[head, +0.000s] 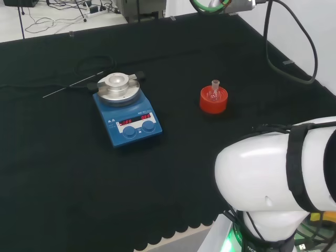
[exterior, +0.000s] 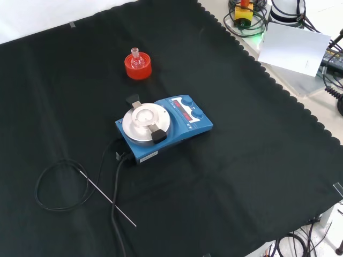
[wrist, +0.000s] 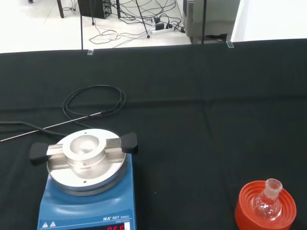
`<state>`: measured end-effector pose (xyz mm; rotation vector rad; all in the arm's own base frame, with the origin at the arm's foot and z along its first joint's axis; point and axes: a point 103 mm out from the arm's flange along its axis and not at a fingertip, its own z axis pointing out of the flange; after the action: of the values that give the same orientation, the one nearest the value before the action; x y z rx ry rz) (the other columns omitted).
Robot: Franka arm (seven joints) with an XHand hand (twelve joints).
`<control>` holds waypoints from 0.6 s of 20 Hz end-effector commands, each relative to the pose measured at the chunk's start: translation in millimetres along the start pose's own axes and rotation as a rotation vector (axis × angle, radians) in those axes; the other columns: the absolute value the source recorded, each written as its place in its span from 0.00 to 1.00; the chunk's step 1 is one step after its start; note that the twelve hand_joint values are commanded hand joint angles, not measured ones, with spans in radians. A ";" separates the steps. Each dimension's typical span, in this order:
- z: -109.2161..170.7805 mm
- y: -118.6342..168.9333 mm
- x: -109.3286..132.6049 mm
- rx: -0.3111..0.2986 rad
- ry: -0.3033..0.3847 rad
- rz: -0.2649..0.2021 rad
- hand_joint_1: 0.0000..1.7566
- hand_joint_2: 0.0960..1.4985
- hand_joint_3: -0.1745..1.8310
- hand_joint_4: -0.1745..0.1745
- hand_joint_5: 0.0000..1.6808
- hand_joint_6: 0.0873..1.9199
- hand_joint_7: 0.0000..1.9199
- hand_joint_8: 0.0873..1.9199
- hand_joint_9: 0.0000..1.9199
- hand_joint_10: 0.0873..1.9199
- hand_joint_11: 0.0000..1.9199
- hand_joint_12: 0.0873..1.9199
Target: Pick up the round-bottom flask.
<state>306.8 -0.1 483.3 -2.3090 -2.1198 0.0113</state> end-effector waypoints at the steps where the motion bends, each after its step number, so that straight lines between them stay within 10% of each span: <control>1: -0.1 0.7 -2.4 -0.008 -0.005 0.002 0.02 0.77 0.36 0.43 0.19 0.17 0.05 0.28 0.10 0.32 0.00 0.67; 12: 10.4 11.4 -11.9 0.011 0.015 0.035 0.00 0.85 0.25 0.43 0.23 0.09 0.05 0.28 0.10 0.33 0.00 0.67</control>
<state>310.3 -17.3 480.8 -2.3285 -2.0873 -0.0073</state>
